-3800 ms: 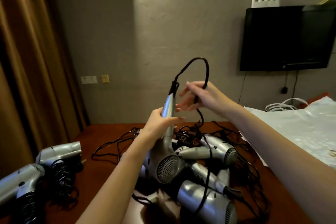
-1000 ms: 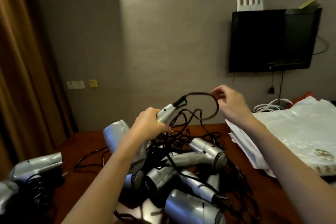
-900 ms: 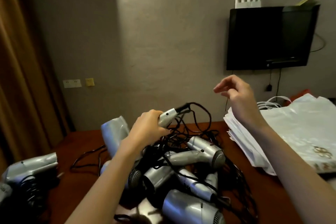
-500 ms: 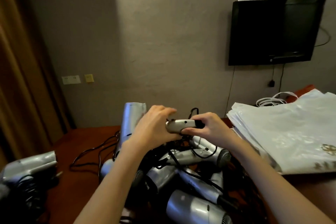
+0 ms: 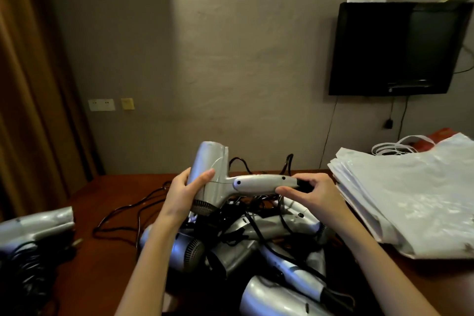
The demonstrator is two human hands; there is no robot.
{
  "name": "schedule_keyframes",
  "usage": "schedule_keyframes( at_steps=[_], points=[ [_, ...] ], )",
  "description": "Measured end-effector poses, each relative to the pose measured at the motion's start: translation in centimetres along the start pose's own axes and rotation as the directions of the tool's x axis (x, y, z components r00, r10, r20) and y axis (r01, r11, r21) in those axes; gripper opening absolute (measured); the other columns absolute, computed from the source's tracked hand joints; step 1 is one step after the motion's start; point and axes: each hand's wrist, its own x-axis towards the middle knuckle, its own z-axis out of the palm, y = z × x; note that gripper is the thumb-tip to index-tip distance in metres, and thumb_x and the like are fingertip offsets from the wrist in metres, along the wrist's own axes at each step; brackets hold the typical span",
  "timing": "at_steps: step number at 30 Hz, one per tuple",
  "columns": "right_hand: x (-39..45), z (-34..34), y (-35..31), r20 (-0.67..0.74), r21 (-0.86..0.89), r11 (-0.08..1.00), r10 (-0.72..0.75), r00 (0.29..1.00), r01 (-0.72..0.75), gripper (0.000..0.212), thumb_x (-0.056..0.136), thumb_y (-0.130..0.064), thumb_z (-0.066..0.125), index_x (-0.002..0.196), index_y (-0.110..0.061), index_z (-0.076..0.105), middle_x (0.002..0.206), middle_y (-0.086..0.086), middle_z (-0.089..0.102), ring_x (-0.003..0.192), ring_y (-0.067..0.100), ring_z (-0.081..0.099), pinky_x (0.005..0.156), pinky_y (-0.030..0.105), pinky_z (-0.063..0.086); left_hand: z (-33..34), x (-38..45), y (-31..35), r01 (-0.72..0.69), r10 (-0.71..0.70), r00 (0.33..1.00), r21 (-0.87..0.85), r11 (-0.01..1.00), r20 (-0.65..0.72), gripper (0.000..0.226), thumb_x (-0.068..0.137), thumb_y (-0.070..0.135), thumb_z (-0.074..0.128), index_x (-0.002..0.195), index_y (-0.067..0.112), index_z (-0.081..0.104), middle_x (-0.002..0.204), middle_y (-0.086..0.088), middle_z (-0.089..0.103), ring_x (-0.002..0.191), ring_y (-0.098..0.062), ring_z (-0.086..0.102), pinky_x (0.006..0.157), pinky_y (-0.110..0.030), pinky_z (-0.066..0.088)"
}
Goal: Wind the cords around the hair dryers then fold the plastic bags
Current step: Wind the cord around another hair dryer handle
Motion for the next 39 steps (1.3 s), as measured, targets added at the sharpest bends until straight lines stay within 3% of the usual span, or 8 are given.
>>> schedule_keyframes(
  at_steps=[4,6,10,16,23,28,32,39],
  points=[
    [1.1,0.4,-0.5,0.063,0.068,0.991,0.112,0.992,-0.116,0.025,0.064,-0.041,0.079,0.069,-0.019,0.068,0.053,-0.011,0.055,0.051,0.005,0.045,0.048,0.013,0.033,-0.6,-0.2,-0.7,0.031,-0.032,0.999,-0.032,0.999,-0.011,0.068,0.046,0.059,0.07,0.092,0.009,0.066,0.066,0.002,0.071,0.058,-0.01,0.066,0.049,-0.02,0.048],
    [1.8,0.0,-0.8,0.166,0.277,0.933,0.19,0.968,-0.231,0.023,0.066,-0.031,0.076,0.084,-0.016,0.071,0.065,-0.006,0.064,0.054,0.011,0.05,0.046,0.012,0.038,-1.2,-0.6,-1.3,0.049,-0.057,0.996,-0.102,0.994,-0.069,0.07,0.047,0.059,0.07,0.095,0.008,0.067,0.071,-0.002,0.071,0.06,-0.014,0.066,0.051,-0.026,0.051],
    [3.0,-0.9,-1.3,0.207,0.776,0.562,0.204,0.957,-0.287,0.033,0.073,-0.017,0.064,0.101,0.0,0.06,0.081,0.006,0.071,0.044,0.004,0.045,0.043,0.014,0.04,-1.6,-1.4,-3.4,-0.01,-0.067,0.962,-0.279,0.96,-0.266,0.073,0.054,0.057,0.07,0.106,0.007,0.067,0.081,-0.007,0.073,0.069,-0.021,0.067,0.063,-0.035,0.052],
    [2.7,-1.4,-3.4,0.239,0.763,0.602,0.074,0.968,-0.234,0.037,0.093,-0.02,0.04,0.113,-0.003,0.065,0.098,0.012,0.071,0.046,0.007,0.038,0.05,0.021,0.043,-2.0,-1.5,-3.8,-0.037,-0.047,0.955,-0.275,0.961,-0.292,0.076,0.057,0.061,0.068,0.113,0.009,0.065,0.089,-0.008,0.074,0.074,-0.02,0.07,0.066,-0.036,0.051],
    [2.2,-3.0,-3.3,0.301,0.87,0.466,-0.243,0.922,-0.161,0.059,0.084,-0.022,0.065,0.14,-0.014,0.049,0.079,0.004,0.057,0.067,0.011,0.051,0.074,0.028,0.053,-0.7,-2.0,-2.0,-0.196,0.18,0.968,-0.077,0.978,-0.175,0.067,0.057,0.059,0.067,0.111,0.019,0.063,0.095,0.007,0.074,0.088,-0.005,0.069,0.069,-0.015,0.053],
    [1.9,-1.6,-4.0,0.194,0.794,0.605,-0.168,0.966,-0.055,0.035,0.077,-0.036,0.07,0.111,-0.03,0.072,0.069,0.004,0.065,0.07,0.013,0.064,0.075,0.028,0.055,0.3,-0.1,1.0,-0.276,0.267,0.957,-0.073,0.958,-0.112,0.068,0.058,0.055,0.069,0.113,0.017,0.06,0.092,0.007,0.073,0.083,-0.002,0.07,0.064,-0.017,0.053],
    [2.1,-1.6,-4.3,0.262,0.656,0.753,-0.168,0.951,-0.048,0.046,0.078,-0.06,0.061,0.105,-0.025,0.074,0.078,0.012,0.072,0.066,0.02,0.065,0.069,0.029,0.055,1.3,0.1,1.3,-0.231,0.231,0.973,0.016,0.973,0.003,0.068,0.058,0.06,0.068,0.117,0.028,0.058,0.099,0.009,0.072,0.09,-0.005,0.07,0.066,-0.02,0.055],
    [2.7,-0.6,-3.0,0.477,0.409,0.911,-0.163,0.864,-0.054,0.057,0.083,-0.068,0.05,0.096,-0.019,0.077,0.052,-0.003,0.056,0.043,0.005,0.039,0.046,0.014,0.031,2.1,0.6,0.3,0.131,-0.116,0.991,-0.359,0.924,0.063,0.051,0.076,0.048,0.056,0.107,0.008,0.064,0.082,-0.009,0.074,0.067,-0.019,0.069,0.061,-0.032,0.055]
  ],
)
